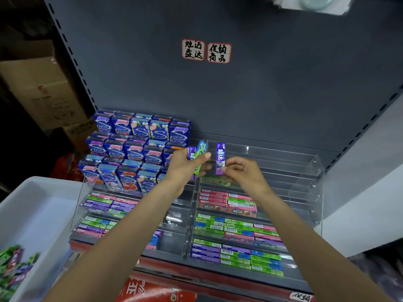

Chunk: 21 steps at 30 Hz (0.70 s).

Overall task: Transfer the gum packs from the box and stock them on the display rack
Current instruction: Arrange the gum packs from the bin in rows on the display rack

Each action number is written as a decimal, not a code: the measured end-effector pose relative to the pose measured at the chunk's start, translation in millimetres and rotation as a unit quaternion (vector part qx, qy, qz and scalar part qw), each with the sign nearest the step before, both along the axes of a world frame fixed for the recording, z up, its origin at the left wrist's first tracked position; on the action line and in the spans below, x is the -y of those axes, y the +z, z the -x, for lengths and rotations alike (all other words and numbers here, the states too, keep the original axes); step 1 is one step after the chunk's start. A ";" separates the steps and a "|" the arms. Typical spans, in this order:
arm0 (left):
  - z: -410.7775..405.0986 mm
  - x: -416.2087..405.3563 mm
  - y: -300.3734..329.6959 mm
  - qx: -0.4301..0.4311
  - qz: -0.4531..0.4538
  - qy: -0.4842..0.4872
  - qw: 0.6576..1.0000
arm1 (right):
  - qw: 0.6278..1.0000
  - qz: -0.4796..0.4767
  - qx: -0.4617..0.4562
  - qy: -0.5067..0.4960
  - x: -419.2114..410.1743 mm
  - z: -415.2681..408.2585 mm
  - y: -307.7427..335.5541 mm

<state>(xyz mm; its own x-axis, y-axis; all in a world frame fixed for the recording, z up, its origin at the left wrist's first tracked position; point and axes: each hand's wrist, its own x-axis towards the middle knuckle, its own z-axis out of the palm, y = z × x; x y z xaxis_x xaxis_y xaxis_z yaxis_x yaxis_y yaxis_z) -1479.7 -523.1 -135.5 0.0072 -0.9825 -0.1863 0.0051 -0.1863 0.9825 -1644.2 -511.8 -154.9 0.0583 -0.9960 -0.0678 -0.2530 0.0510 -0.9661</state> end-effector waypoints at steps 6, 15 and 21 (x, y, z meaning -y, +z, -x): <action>-9.3 -0.7 -2.6 0.034 -0.021 -0.038 0.998 | 0.966 0.078 -0.237 -0.061 10.2 28.5 -13.6; -19.4 0.5 -6.3 -0.014 -0.013 -0.105 0.994 | 0.909 0.118 -0.398 0.045 17.9 18.6 -23.9; -27.6 2.1 -11.6 -0.007 -0.004 -0.086 0.996 | 0.933 0.067 -0.346 0.079 17.9 9.5 -24.4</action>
<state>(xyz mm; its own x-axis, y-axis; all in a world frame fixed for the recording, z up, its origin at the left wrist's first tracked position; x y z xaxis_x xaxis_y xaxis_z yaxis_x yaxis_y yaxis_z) -1452.1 -525.3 -147.2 -0.1632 -0.9674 -0.1938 -0.0141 -0.1941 0.9809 -1653.8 -529.7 -179.3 0.1933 -0.9809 -0.0189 -0.8120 -0.1492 -0.5643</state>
